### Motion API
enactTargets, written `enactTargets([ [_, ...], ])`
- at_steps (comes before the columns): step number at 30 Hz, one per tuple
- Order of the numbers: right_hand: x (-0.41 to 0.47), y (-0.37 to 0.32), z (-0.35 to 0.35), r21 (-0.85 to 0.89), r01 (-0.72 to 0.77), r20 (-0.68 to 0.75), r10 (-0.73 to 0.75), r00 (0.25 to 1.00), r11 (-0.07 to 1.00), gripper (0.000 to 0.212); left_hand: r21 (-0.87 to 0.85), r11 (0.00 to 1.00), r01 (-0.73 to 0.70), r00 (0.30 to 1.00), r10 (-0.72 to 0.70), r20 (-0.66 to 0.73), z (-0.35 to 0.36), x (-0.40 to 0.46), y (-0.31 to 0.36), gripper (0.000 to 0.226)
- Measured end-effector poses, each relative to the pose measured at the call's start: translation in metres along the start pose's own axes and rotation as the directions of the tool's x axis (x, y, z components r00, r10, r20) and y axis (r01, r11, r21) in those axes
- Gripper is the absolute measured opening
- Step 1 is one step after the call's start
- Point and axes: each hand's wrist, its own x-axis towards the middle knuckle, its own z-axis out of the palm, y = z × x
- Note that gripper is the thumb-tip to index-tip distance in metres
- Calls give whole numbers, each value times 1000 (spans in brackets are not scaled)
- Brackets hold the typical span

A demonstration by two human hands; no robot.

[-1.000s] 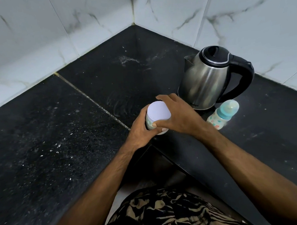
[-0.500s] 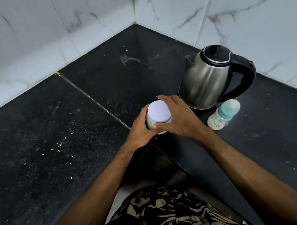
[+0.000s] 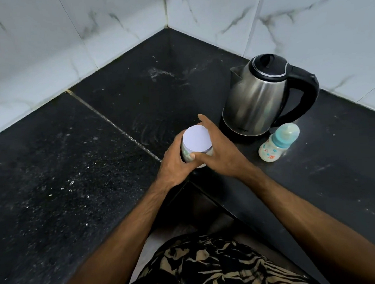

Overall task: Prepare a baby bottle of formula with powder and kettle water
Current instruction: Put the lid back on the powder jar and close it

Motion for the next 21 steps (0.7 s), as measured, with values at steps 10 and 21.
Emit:
enactTargets([
  [10,17,4,-8,62,13,119,-21,993,998,111,23,1000,17,998,-18,63,-4,4,0,86],
  [21,11,11,9,118,47,-21,-45,999,992,103,38,999,4,1000,-4,0,0,1,4,83],
])
